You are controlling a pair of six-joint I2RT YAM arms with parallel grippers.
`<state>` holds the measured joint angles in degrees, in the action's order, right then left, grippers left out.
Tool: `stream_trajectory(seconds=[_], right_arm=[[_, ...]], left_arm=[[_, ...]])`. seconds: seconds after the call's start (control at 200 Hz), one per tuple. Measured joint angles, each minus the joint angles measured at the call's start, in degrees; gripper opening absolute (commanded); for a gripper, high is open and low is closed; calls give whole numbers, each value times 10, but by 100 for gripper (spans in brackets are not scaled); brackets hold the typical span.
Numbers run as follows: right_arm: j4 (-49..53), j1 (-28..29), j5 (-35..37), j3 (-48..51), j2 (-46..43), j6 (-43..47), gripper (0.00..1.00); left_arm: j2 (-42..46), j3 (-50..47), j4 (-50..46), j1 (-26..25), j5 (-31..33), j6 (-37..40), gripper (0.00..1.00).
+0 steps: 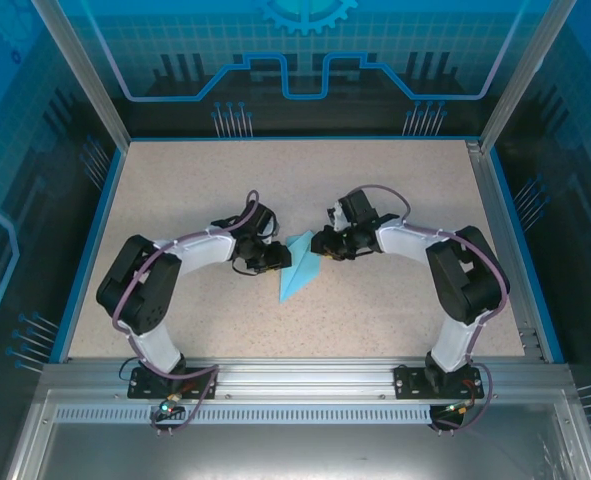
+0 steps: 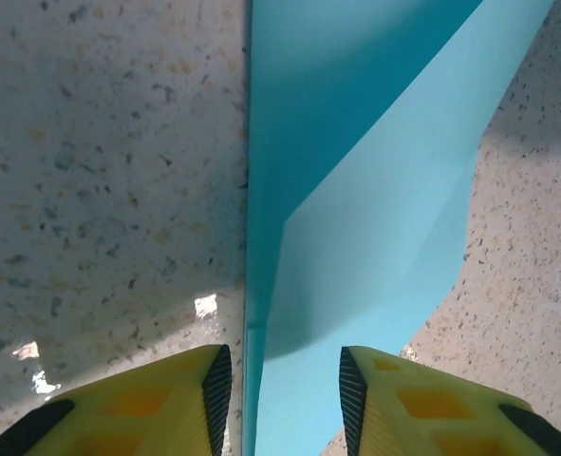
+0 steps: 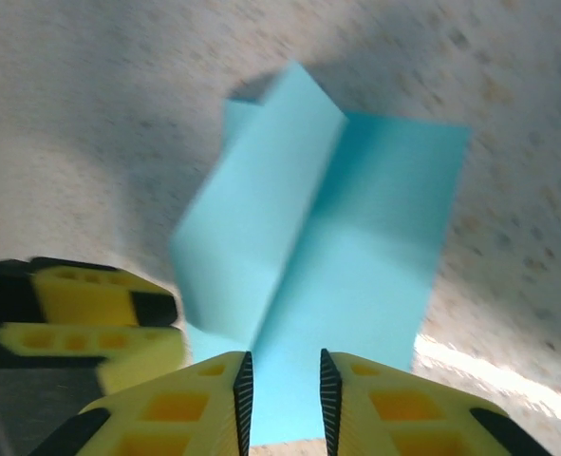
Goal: Fold a paper plane with a square sheet of paper (pick it up from the middle)
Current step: Fourth fold the wing at the center of the table, then turn over the paper at the center of the table.
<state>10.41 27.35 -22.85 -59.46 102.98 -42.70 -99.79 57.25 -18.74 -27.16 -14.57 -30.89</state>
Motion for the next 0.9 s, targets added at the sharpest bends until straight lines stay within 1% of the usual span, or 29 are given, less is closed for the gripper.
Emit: stream_trajectory(seconds=[0.28,0.61,0.9], right_arm=[[14,15,15,7,9,-19,29],[37,17,21,6,34,-26,30],[32,16,15,6,36,-36,30]], left_arm=[[-25,11,-11,0,0,13,37],[-34,12,-12,0,0,13,37],[-39,16,-16,1,0,15,33]])
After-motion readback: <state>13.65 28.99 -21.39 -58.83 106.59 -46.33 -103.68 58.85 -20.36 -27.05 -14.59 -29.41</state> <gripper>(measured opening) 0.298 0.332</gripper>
